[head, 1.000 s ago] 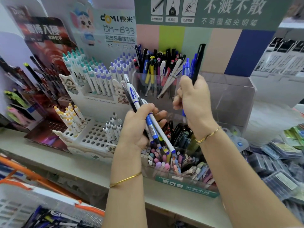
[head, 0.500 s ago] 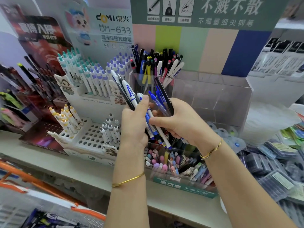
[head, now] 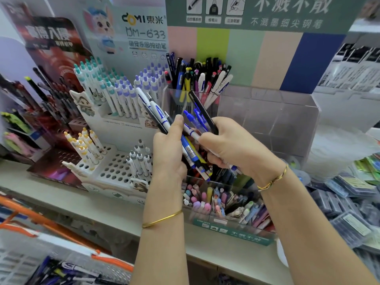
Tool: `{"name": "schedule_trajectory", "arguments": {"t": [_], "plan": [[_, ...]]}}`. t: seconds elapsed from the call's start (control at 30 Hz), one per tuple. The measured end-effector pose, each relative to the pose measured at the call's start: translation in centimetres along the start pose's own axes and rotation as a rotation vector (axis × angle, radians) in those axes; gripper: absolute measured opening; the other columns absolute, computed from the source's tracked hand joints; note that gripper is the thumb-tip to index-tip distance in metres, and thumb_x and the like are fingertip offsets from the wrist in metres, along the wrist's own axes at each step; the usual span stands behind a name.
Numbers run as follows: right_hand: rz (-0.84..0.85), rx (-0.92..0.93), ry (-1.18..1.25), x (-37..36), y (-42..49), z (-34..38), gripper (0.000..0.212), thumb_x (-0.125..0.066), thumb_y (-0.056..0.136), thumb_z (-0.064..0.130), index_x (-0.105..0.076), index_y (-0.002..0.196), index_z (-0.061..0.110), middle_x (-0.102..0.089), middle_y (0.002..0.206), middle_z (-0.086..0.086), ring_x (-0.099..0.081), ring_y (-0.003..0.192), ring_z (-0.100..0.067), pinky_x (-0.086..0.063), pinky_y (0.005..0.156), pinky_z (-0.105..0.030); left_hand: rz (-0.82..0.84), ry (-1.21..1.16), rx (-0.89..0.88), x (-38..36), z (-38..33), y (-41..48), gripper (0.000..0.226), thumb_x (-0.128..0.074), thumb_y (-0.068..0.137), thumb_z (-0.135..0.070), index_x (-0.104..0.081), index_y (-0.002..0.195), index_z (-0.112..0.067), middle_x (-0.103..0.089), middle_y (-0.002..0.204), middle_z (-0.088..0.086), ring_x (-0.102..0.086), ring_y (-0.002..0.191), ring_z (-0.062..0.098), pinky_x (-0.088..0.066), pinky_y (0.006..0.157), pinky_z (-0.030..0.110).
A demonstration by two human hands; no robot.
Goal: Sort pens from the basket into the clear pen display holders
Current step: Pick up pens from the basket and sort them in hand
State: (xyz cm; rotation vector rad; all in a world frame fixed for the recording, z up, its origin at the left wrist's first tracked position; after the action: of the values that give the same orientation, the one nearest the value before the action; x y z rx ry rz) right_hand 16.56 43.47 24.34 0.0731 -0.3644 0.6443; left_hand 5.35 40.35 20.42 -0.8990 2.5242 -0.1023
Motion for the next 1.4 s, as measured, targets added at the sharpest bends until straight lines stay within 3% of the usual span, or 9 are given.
{"name": "schedule_trajectory", "arguments": {"t": [0.13, 0.23, 0.3, 0.47, 0.6, 0.9, 1.07, 1.17, 1.4], "plan": [[0.000, 0.009, 0.113, 0.5, -0.4, 0.0, 0.009, -0.065, 0.088, 0.009, -0.056, 0.085, 0.006, -0.045, 0.053, 0.000, -0.032, 0.038, -0.015, -0.024, 0.035, -0.019, -0.011, -0.026, -0.015, 0.2, -0.2, 0.4, 0.038, -0.062, 0.094, -0.027, -0.056, 0.108, 0.007, -0.069, 0.097, 0.024, -0.070, 0.080, 0.030, -0.059, 0.079, 0.048], [-0.005, -0.016, 0.205, 0.5, -0.7, -0.5, 0.019, -0.072, 0.083, 0.010, -0.055, 0.076, 0.013, -0.042, 0.048, 0.003, -0.030, 0.038, -0.014, -0.023, 0.035, -0.020, -0.042, -0.055, -0.042, 0.1, -0.5, 0.5, 0.025, -0.061, 0.094, -0.026, -0.057, 0.083, -0.005, -0.061, 0.056, -0.001, -0.060, 0.051, 0.011, -0.054, 0.057, 0.029], [-0.004, -0.001, 0.205, 0.4, -0.8, -0.4, 0.020, -0.073, 0.082, 0.012, -0.055, 0.074, 0.015, -0.043, 0.046, 0.004, -0.031, 0.036, -0.013, -0.025, 0.034, -0.020, -0.078, -0.055, -0.036, 0.0, -0.7, 0.5, 0.025, -0.062, 0.094, -0.028, -0.052, 0.081, -0.008, -0.057, 0.049, -0.006, -0.056, 0.046, 0.009, -0.052, 0.056, 0.030], [0.035, -0.004, 0.027, -0.5, -0.5, -0.2, 0.032, -0.082, 0.072, 0.012, -0.054, 0.087, 0.010, -0.049, 0.056, -0.002, -0.037, 0.036, -0.011, -0.032, 0.036, -0.021, -0.188, 0.003, -0.022, 0.1, -0.8, 0.4, 0.032, -0.062, 0.092, -0.039, -0.053, 0.094, -0.009, -0.066, 0.091, 0.009, -0.070, 0.090, 0.029, -0.057, 0.084, 0.049], [0.012, -0.027, 0.003, -0.7, -0.2, -0.5, 0.026, -0.075, 0.076, 0.005, -0.052, 0.087, 0.008, -0.047, 0.057, -0.004, -0.039, 0.034, -0.011, -0.032, 0.036, -0.021, -0.224, -0.008, -0.039, 0.0, -0.7, 0.4, 0.047, -0.063, 0.091, -0.040, -0.052, 0.118, -0.002, -0.067, 0.095, 0.009, -0.069, 0.092, 0.027, -0.057, 0.084, 0.048], [-0.078, 0.005, 0.183, -0.5, -0.2, -0.7, 0.012, -0.060, 0.086, 0.002, -0.049, 0.081, 0.005, -0.043, 0.057, -0.013, -0.034, 0.038, -0.017, -0.031, 0.036, -0.021, -0.265, 0.056, -0.041, 0.4, -0.6, 1.2, 0.052, -0.062, 0.082, -0.059, -0.051, 0.095, -0.010, -0.063, 0.093, 0.008, -0.067, 0.096, 0.033, -0.055, 0.087, 0.050], [-0.213, 0.010, 0.302, 1.1, 0.0, -0.9, 0.008, -0.058, 0.087, -0.002, -0.052, 0.086, 0.005, -0.051, 0.062, -0.010, -0.037, 0.038, -0.012, -0.029, 0.035, -0.021, -0.203, -0.034, -0.053, 0.9, -0.7, 1.0, 0.044, -0.065, 0.089, -0.041, -0.051, 0.101, -0.002, -0.049, 0.064, 0.001, -0.050, 0.049, 0.012, -0.047, 0.047, 0.025], [-0.265, 0.015, 0.217, 2.9, -0.3, -0.6, 0.008, -0.057, 0.084, -0.004, -0.052, 0.088, 0.002, -0.047, 0.062, -0.014, -0.034, 0.038, -0.014, -0.027, 0.036, -0.022, -0.234, 0.040, -0.107, 1.8, -1.3, 0.9, 0.022, -0.067, 0.089, -0.017, -0.052, 0.099, -0.004, -0.047, 0.057, 0.000, -0.044, 0.039, 0.008, -0.042, 0.044, 0.024], [-0.148, 0.034, -0.099, 4.0, -0.2, 0.9, 0.016, -0.058, 0.081, -0.001, -0.054, 0.090, -0.014, -0.041, 0.045, -0.008, -0.031, 0.032, -0.014, -0.027, 0.035, -0.020, -0.022, 0.404, -0.276, 1.4, -3.1, 0.3, 0.025, -0.064, 0.086, -0.004, -0.054, 0.107, -0.016, -0.069, 0.099, -0.005, -0.048, 0.046, 0.003, -0.047, 0.047, 0.019]]}}
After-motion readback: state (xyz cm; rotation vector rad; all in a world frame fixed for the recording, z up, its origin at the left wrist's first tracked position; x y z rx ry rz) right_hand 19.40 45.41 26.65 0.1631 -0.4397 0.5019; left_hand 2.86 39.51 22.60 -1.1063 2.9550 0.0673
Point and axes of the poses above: each hand's wrist, its own y-axis towards the middle knuckle, its own x-axis out of the back of the hand, z = x × y, the point moved 4 cm from there along y, towards the middle knuckle
